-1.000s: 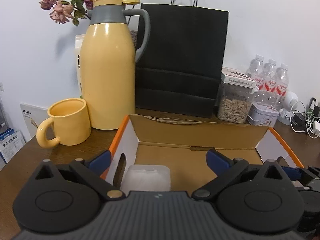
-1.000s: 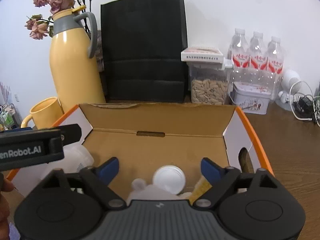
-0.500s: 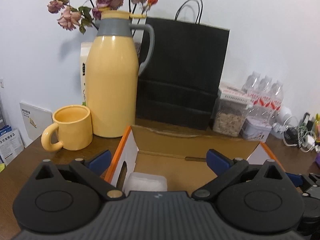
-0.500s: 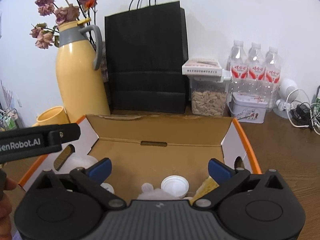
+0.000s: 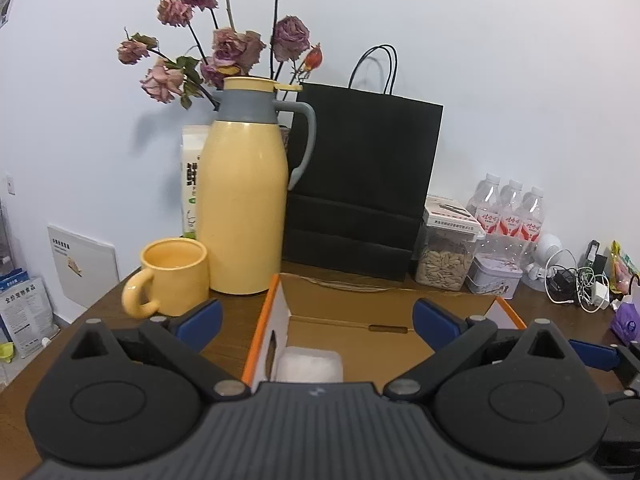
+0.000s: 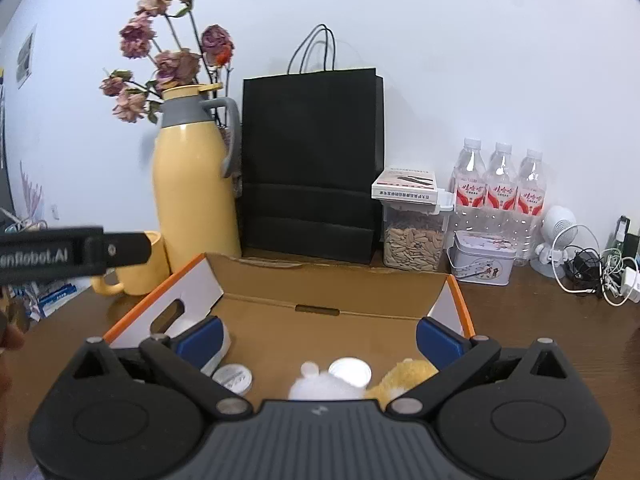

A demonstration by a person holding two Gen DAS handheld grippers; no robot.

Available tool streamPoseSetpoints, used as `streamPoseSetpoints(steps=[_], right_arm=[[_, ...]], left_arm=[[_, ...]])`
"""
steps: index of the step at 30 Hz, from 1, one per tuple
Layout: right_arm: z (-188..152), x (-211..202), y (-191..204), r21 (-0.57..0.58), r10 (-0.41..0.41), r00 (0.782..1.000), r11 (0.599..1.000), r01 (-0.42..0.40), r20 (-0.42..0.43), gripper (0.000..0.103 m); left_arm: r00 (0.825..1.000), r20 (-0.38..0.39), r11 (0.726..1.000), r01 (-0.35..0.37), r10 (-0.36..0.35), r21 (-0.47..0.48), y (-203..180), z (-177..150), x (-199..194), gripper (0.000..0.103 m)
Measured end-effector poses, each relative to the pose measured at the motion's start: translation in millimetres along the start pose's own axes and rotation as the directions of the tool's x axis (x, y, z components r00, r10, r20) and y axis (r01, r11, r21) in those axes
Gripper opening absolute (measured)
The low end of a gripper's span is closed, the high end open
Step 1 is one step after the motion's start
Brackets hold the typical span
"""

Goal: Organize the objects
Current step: 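Withdraw both grippers from the box and move the left toward the purple pouch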

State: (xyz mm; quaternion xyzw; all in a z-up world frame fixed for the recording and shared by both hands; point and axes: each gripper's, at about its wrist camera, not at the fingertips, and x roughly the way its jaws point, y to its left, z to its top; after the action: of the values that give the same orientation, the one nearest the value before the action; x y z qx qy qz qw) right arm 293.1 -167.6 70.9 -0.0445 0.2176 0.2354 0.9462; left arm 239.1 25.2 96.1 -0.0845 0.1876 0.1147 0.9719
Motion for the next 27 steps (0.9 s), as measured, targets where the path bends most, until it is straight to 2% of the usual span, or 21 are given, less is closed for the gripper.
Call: streamPoseSetpoints(steps=[11, 27], right_arm=[[-37, -58, 4, -0.02, -0.002, 1.0, 1.0, 0.002, 0.014, 0.103], [-127, -106, 30, -0.043, 0.063, 0.989, 0.997, -0.069, -0.131, 0.103]], left_arm=[[1.0, -0.024, 1.0, -0.017, 0.018, 0.01, 25, -27, -45, 0.103], [0.985, -0.166, 0.998, -0.031, 0.041, 0.063, 73, -108, -100, 0.103]])
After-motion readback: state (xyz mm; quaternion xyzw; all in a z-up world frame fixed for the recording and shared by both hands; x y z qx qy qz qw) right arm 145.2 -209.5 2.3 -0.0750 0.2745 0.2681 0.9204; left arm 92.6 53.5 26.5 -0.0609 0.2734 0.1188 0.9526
